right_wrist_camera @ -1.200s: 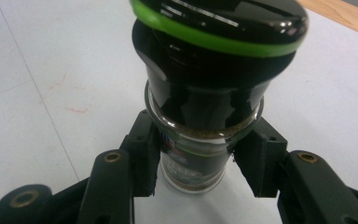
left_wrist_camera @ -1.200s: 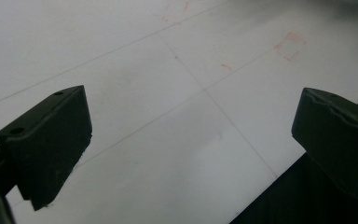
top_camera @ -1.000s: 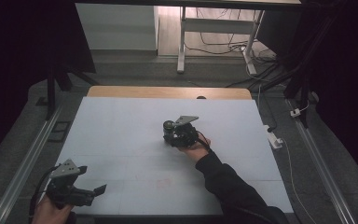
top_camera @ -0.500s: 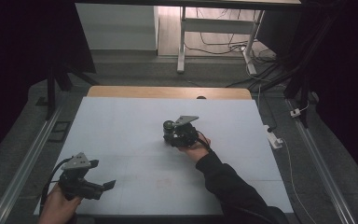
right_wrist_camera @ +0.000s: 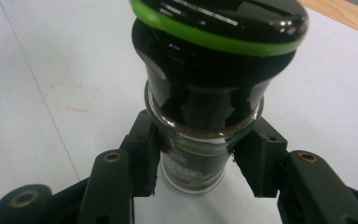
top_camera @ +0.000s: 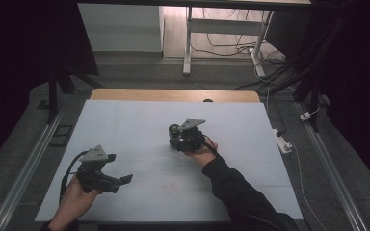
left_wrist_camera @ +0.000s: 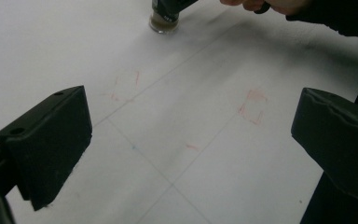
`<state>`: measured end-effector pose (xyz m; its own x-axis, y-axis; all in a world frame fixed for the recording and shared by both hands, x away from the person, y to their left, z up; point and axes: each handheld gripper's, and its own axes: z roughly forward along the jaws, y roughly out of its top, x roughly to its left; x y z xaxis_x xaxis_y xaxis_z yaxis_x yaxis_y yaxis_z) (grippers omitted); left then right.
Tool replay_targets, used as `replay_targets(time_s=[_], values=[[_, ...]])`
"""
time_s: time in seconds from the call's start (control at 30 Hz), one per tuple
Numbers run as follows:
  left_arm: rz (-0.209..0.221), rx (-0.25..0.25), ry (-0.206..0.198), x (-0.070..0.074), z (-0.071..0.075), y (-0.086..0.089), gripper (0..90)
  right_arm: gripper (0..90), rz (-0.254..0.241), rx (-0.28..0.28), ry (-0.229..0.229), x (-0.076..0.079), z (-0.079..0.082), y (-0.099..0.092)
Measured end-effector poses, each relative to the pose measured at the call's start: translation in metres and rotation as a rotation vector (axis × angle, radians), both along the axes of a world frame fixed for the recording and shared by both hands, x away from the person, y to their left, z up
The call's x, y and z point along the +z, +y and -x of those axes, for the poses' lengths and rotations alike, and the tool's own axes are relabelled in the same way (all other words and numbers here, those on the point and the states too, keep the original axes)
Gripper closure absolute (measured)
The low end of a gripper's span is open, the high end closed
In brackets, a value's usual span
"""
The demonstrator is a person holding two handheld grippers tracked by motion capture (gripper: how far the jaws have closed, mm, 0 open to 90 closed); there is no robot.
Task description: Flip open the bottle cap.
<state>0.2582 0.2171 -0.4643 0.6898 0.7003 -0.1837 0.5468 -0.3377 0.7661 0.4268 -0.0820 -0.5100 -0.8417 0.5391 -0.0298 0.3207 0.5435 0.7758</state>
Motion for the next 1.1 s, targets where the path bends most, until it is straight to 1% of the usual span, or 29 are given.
replay_targets(time_s=[0.03,0.07,0.17,0.23,0.27,0.37,0.4,0.47,0.53,0.57,0.63,0.67,0.7,0.77,0.8,0.83,1.03,1.1], values=[[0.000,0.000,0.000,0.000,0.000,0.000,0.0,53.0,0.001,0.001,-0.002,0.000,0.000,0.000],[-0.001,0.001,-0.001,0.000,-0.005,-0.003,0.0,53.0,0.001,0.001,-0.002,0.000,0.000,0.000],[-0.002,-0.006,-0.009,0.001,-0.014,-0.007,0.0,53.0,0.002,0.002,-0.002,0.000,0.000,0.000],[-0.001,-0.006,-0.010,0.002,-0.016,-0.009,0.0,53.0,0.003,0.003,-0.003,0.000,0.000,0.000],[0.001,-0.011,-0.013,0.003,-0.022,-0.012,0.0,53.0,0.002,0.003,-0.002,0.000,0.000,0.000],[-0.019,-0.017,-0.013,0.004,-0.028,-0.017,0.0,53.0,0.003,0.004,-0.002,0.000,0.000,0.000],[-0.037,-0.027,-0.016,0.004,-0.033,-0.021,0.0,53.0,0.003,0.004,-0.002,0.000,0.000,0.000],[-0.044,-0.033,-0.015,0.004,-0.039,-0.026,0.0,53.0,0.003,0.005,-0.003,0.000,0.000,0.000],[-0.042,-0.033,-0.011,0.004,-0.042,-0.028,0.0,53.0,0.004,0.006,-0.003,0.000,0.000,0.000],[-0.038,-0.035,-0.010,0.005,-0.047,-0.031,0.0,53.0,0.004,0.006,-0.003,0.000,0.000,0.000],[-0.039,-0.031,-0.015,0.006,-0.053,-0.034,0.0,53.0,0.004,0.007,-0.003,0.000,0.000,0.000],[-0.039,-0.031,-0.015,0.006,-0.053,-0.034,0.0,53.0,0.005,0.008,-0.003,0.000,0.000,0.000],[-0.042,-0.034,-0.019,0.006,-0.059,-0.036,0.0,53.0,0.005,0.008,-0.003,0.000,0.000,0.000],[-0.045,-0.031,-0.023,0.007,-0.065,-0.038,0.0,53.0,0.005,0.009,-0.004,0.000,0.000,0.000],[-0.036,-0.033,-0.018,0.007,-0.068,-0.040,0.0,53.0,0.005,0.009,-0.005,0.000,0.000,0.000],[-0.030,-0.037,-0.017,0.007,-0.071,-0.041,0.0,53.0,0.005,0.008,-0.004,0.000,0.000,0.000],[-0.028,-0.064,-0.027,0.006,-0.088,-0.051,0.0,53.0,0.005,0.010,-0.005,0.000,0.000,0.000],[-0.032,-0.068,-0.031,0.006,-0.091,-0.052,0.0,53.0,0.005,0.009,-0.004,0.000,0.000,0.000]])
